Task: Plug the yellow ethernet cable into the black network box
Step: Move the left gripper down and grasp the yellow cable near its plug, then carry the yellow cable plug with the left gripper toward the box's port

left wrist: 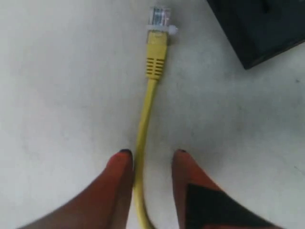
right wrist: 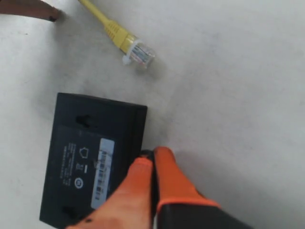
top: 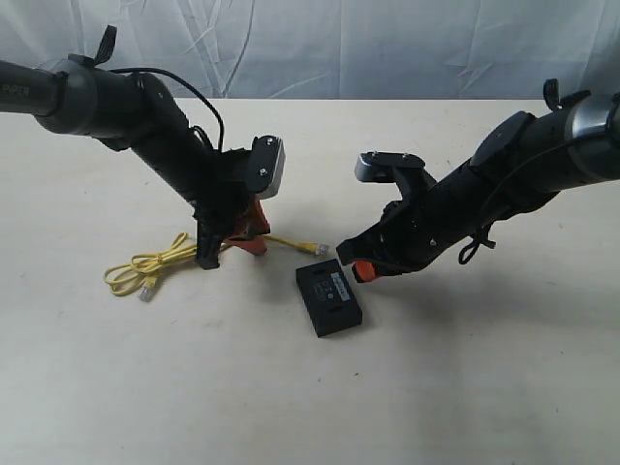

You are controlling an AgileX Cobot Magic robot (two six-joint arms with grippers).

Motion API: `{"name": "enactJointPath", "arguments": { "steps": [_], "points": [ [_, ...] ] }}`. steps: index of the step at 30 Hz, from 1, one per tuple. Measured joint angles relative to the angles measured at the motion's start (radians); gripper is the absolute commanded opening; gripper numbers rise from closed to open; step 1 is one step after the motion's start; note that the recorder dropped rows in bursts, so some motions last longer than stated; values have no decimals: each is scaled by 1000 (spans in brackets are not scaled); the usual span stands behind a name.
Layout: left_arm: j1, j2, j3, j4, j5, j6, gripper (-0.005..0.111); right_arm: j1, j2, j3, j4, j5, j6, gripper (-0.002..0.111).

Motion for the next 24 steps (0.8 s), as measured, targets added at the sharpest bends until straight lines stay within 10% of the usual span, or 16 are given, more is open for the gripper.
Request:
{"name": "enactJointPath", "arguments": {
  "steps": [9, 17, 24],
  "points": [
    [0, 8, -3, -13, -19, 0, 26, 0, 0, 0, 0, 0, 0, -1],
    [0, 18, -5, -26, -8, -5, 0, 0, 0, 0, 0, 0, 0, -1],
    [-3, -7, -7, 106, -10, -254, 0, 0, 0, 0, 0, 0, 0, -1]
  ]
}}
